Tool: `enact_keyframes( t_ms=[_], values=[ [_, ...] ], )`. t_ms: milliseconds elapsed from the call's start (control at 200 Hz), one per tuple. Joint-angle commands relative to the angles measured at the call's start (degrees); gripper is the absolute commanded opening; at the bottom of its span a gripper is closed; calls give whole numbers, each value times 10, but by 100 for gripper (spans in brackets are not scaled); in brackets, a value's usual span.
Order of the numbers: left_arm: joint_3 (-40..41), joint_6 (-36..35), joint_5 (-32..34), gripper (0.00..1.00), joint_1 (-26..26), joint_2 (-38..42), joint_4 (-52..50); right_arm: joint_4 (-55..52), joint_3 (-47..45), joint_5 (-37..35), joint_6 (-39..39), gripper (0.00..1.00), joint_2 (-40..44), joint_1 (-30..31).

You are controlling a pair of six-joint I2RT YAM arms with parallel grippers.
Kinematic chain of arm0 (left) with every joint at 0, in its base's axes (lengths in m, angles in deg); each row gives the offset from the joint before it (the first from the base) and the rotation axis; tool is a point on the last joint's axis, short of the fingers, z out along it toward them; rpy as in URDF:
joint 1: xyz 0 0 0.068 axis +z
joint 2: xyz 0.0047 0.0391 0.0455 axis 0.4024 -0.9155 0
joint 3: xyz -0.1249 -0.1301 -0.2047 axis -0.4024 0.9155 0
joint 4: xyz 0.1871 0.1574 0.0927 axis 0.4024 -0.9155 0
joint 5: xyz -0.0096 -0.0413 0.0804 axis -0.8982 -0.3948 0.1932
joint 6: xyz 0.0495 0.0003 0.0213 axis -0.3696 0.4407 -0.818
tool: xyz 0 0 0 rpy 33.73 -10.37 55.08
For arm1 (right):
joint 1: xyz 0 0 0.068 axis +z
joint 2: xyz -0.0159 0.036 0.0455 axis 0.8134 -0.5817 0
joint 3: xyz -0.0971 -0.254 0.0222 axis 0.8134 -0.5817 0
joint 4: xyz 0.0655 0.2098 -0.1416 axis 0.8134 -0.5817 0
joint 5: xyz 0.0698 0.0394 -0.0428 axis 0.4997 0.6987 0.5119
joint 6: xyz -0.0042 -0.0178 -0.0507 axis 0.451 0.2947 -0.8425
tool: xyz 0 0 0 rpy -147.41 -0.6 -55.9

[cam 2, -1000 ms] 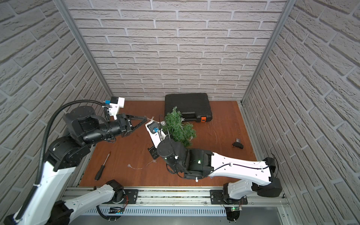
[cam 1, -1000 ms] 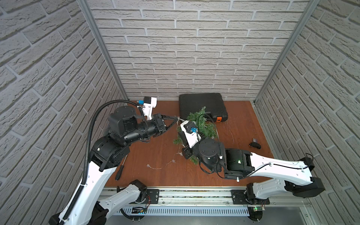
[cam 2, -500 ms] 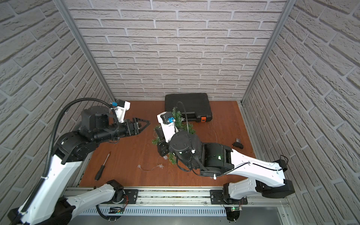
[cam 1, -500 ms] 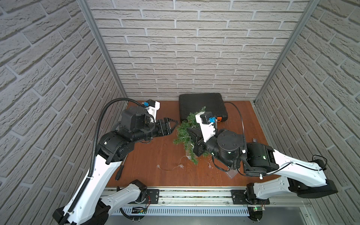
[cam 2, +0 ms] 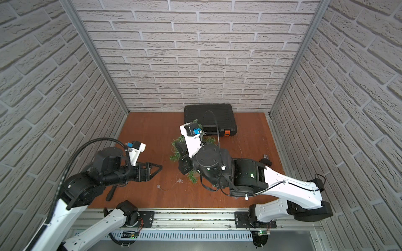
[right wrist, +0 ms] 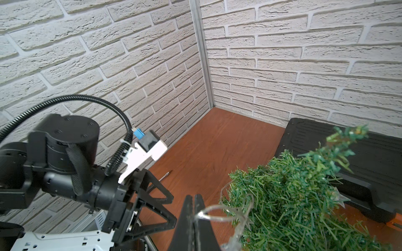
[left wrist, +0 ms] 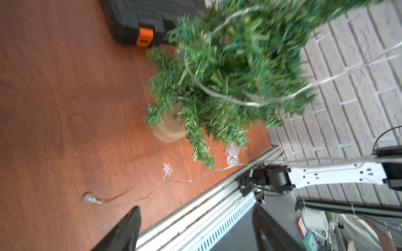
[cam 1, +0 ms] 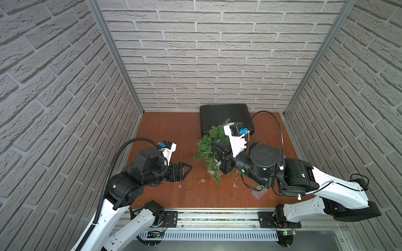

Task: Wrap string light around the christmas tree
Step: Wrap the light string around the Christmas tree.

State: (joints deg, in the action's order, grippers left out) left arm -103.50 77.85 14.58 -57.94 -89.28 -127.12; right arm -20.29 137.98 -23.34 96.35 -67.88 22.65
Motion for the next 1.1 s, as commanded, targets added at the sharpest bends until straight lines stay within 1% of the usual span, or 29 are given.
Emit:
enact_keyframes(
  t_ms=[0,105,285,420,475,595,860,905,1015,1095],
  values=[
    [51,18,-11,79,-28,29,94,16,14,2,6,3,1,-2],
    [92,16,12,79,-76,36,139,16,15,2,6,3,-2,-2],
    [137,-29,76,80,-175,37,201,19,12,0,10,3,-5,-2],
    [172,-70,127,81,-221,47,245,21,15,-3,10,3,-11,-2],
    [185,-84,149,81,-226,49,258,21,17,0,9,3,-12,-2],
    [208,-106,168,80,-226,45,293,20,18,1,13,3,-12,-2],
    [238,-113,149,73,-226,19,351,16,25,14,21,3,-18,-1],
    [245,-111,152,70,-226,20,358,16,27,16,23,3,-18,-2],
    [265,-104,169,56,-226,27,380,16,31,20,23,3,-22,-2],
    [272,-101,169,47,-226,25,394,15,35,23,23,3,-25,-1]
  ],
)
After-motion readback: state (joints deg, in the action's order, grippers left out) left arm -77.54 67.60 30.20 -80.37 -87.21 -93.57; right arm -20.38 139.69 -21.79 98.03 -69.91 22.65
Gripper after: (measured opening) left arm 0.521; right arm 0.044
